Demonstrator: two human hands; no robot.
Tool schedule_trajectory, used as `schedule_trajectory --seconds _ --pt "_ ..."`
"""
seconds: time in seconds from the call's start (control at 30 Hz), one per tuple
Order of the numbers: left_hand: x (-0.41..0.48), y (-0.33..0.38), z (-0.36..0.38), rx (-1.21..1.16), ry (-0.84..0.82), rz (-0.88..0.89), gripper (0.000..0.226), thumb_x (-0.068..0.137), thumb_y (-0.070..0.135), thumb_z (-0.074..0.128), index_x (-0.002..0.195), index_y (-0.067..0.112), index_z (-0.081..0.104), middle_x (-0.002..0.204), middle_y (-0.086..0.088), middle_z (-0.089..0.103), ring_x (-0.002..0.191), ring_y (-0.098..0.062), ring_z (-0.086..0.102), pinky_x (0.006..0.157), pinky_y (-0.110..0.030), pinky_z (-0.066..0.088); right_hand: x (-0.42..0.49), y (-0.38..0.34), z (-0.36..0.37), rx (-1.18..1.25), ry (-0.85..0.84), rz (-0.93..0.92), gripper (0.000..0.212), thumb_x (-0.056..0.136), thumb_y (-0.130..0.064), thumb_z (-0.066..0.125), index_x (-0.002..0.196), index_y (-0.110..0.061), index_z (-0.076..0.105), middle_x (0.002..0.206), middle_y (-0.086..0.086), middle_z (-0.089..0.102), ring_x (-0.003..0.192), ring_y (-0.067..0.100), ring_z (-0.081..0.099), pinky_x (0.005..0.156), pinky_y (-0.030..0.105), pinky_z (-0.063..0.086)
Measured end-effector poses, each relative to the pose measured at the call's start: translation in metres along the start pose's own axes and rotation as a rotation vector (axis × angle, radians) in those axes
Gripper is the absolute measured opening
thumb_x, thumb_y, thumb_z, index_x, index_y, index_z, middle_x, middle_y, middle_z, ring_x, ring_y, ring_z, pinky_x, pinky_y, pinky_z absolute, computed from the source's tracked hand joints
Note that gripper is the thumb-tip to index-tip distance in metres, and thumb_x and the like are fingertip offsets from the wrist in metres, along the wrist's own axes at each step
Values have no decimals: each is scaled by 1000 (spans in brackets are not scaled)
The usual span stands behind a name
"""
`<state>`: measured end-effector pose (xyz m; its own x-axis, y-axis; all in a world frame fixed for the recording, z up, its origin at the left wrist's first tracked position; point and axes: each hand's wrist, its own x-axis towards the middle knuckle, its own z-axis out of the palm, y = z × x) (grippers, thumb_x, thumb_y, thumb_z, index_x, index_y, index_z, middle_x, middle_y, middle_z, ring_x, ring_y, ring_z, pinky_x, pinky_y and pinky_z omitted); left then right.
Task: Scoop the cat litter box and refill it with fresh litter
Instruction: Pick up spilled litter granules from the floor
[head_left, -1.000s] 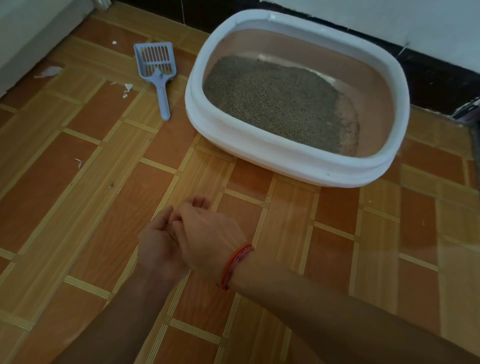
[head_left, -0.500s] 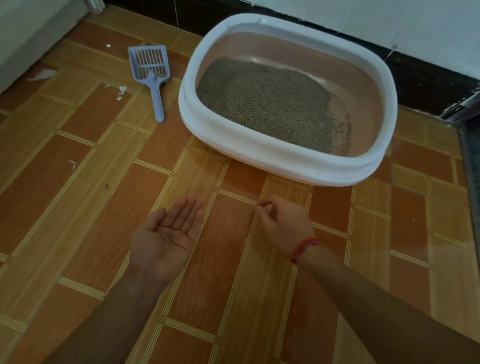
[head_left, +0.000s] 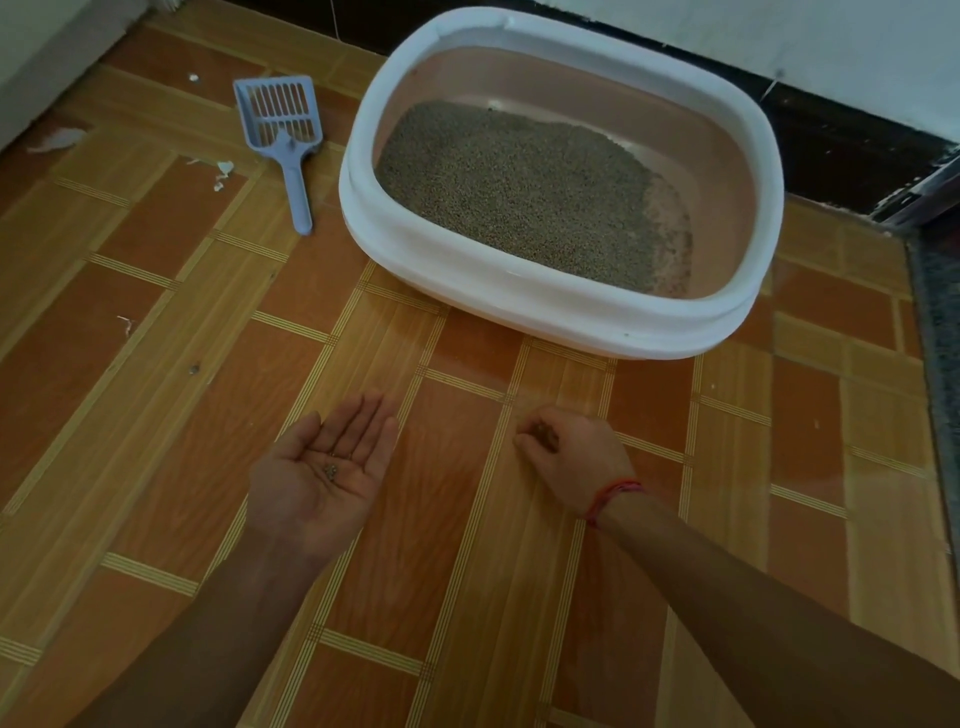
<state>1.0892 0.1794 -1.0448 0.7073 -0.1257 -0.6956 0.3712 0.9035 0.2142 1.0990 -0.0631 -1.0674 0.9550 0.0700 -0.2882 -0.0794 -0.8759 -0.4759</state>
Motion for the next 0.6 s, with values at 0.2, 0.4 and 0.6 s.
schedule_trajectory --seconds 0.2,0.4,0.6 --pt "-1 0 -1 9 -29 6 43 46 11 72 85 -5 77 116 -18 71 107 -32 69 85 -44 58 2 -7 0 -105 8 -56 19 96 -32 49 98 -22 64 89 -6 66 80 13 61 71 31 53" --pt "-3 -2 0 19 -44 -4 34 59 14 70 87 -5 77 117 -17 70 108 -31 69 88 -44 57 2 -21 -6 -220 -26 -29 21 97 -31 43 97 -18 60 85 -2 64 78 18 61 67 35 54" --pt "-4 -12 1 39 1 -7 38 86 20 48 86 -5 77 113 -18 72 107 -31 69 90 -44 55 -17 -70 -7 11 -216 -61 22 100 -25 41 86 -16 54 76 -3 55 63 7 47 64 29 50"
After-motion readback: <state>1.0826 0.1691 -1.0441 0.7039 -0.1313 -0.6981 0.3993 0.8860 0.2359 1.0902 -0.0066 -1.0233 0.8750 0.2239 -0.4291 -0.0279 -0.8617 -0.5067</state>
